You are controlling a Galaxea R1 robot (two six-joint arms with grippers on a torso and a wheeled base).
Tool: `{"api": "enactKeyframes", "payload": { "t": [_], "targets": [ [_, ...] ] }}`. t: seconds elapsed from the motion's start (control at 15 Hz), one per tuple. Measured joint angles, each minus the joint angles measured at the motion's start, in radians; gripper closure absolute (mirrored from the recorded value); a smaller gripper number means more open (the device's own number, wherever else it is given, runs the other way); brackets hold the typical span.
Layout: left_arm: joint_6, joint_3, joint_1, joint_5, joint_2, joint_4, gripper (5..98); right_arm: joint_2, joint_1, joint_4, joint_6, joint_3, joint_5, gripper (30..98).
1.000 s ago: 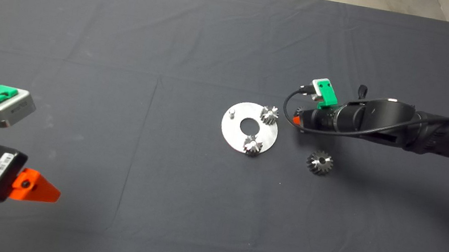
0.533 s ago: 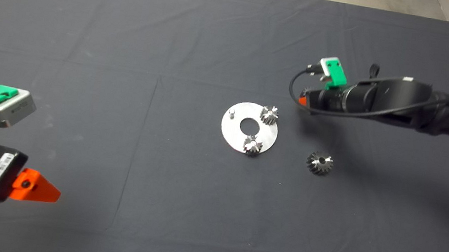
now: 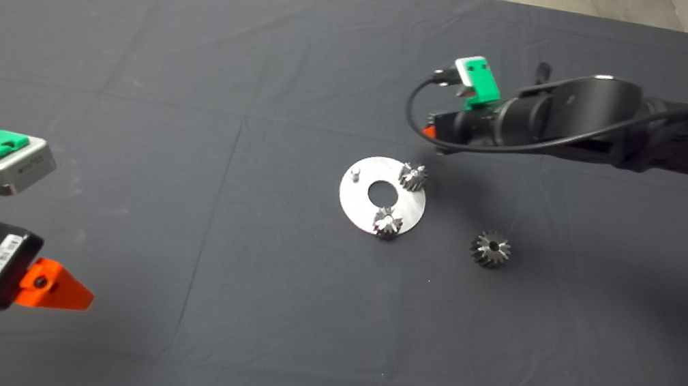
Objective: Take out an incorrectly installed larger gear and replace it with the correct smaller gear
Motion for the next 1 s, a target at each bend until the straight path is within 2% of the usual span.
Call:
{"api": "enactKeyframes", "payload": {
  "t": [0.13, 0.33, 0.6, 0.8, 1.0],
  "targets": [
    [0.000, 0.000, 0.000, 0.000, -0.003, 0.000, 5.5, 0.036, 0.000, 0.005, 0.001, 0.000, 0.002, 89.3],
    [0.000, 0.000, 0.000, 0.000, -0.003, 0.000, 5.5, 0.079, -0.001, 0.014, 0.004, 0.000, -0.014, 89.3],
    [-0.001, 0.000, 0.000, 0.002, 0.005, 0.000, 5.5, 0.156, -0.001, 0.019, 0.003, 0.000, -0.002, 89.3],
    [-0.002, 0.000, 0.000, 0.004, 0.007, 0.000, 5.5, 0.162, -0.003, 0.021, -0.014, -0.001, -0.007, 89.3],
    [-0.002, 0.000, 0.000, 0.006, 0.007, 0.000, 5.5, 0.163, -0.014, 0.023, -0.060, -0.001, -0.009, 89.3]
  ]
}}
